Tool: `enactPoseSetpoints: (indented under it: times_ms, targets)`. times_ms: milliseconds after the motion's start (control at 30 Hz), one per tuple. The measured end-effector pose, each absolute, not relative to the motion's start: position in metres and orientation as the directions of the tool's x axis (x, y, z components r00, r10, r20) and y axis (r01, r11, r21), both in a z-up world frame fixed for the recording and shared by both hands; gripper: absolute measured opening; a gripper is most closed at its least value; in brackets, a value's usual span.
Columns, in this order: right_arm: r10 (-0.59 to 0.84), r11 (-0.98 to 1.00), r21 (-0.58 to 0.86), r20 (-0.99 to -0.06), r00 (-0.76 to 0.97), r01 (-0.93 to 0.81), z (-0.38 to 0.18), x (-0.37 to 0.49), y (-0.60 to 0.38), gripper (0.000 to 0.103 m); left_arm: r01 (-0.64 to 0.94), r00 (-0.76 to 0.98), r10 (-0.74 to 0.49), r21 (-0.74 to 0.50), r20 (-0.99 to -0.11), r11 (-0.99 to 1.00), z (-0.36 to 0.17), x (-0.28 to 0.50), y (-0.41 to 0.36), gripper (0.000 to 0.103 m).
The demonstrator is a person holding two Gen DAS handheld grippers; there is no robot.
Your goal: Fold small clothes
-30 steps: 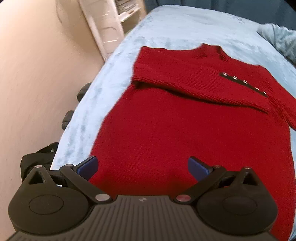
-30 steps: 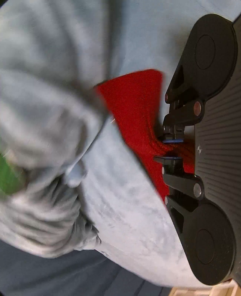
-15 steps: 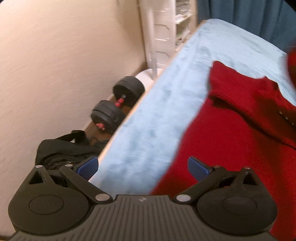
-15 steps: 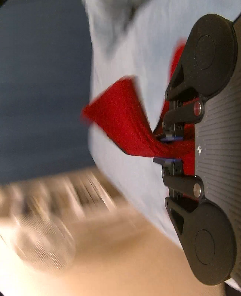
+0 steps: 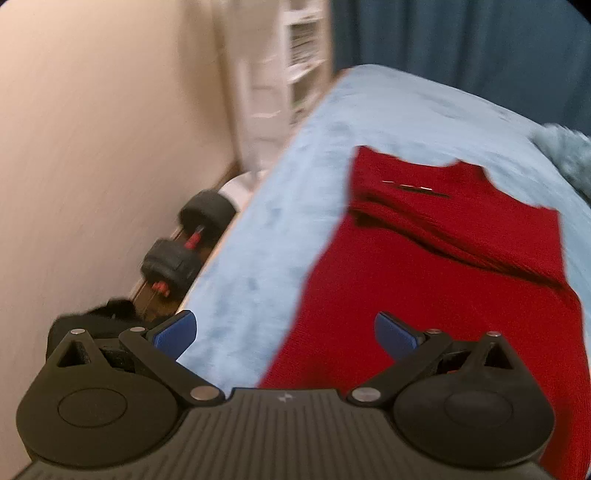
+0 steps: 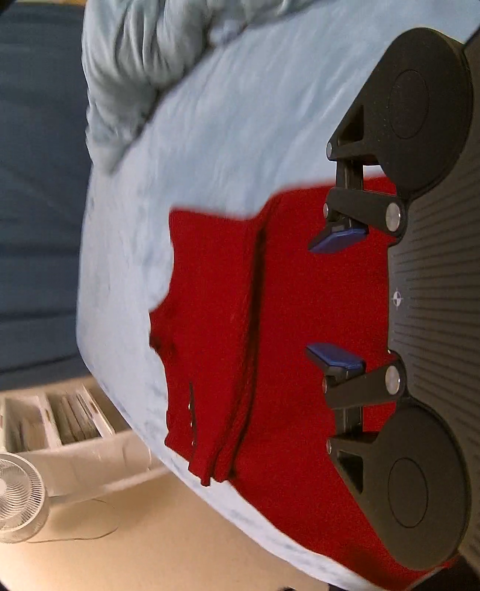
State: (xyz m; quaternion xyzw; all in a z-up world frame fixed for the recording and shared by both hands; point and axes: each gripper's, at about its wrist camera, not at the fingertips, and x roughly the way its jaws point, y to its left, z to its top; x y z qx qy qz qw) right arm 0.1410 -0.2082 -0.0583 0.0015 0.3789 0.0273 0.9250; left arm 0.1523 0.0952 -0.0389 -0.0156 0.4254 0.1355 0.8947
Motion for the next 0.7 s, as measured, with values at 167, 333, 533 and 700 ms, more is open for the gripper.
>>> enactPoseSetpoints:
  times_ms: [167, 333, 533, 700]
  targets:
    - [0.046, 0.999, 0.028, -0.699, 0.713, -0.037, -0.045, 0.076, -0.204, 0.058, -0.155, 0.618, 0.201, 0.133, -0.760, 0.979, -0.025, 0.119, 0.051, 0.103]
    - [0.072, 0.997, 0.054, -0.687, 0.724, -0.048, -0.034, 0.036, -0.198, 0.058, -0.118, 0.615, 0.151, 0.099, -0.774, 0.988, -0.020, 0.084, 0.037, 0.103]
    - [0.079, 0.997, 0.036, -0.661, 0.747, -0.073, -0.026, 0.003, -0.191, 0.058, -0.085, 0.602, 0.120, 0.086, -0.790, 0.993, -0.017, 0.060, 0.029, 0.103]
    - [0.076, 0.997, 0.028, -0.647, 0.758, -0.076, -0.022, -0.008, -0.189, 0.058, -0.062, 0.587, 0.093, 0.070, -0.804, 0.996, -0.019, 0.051, 0.022, 0.103]
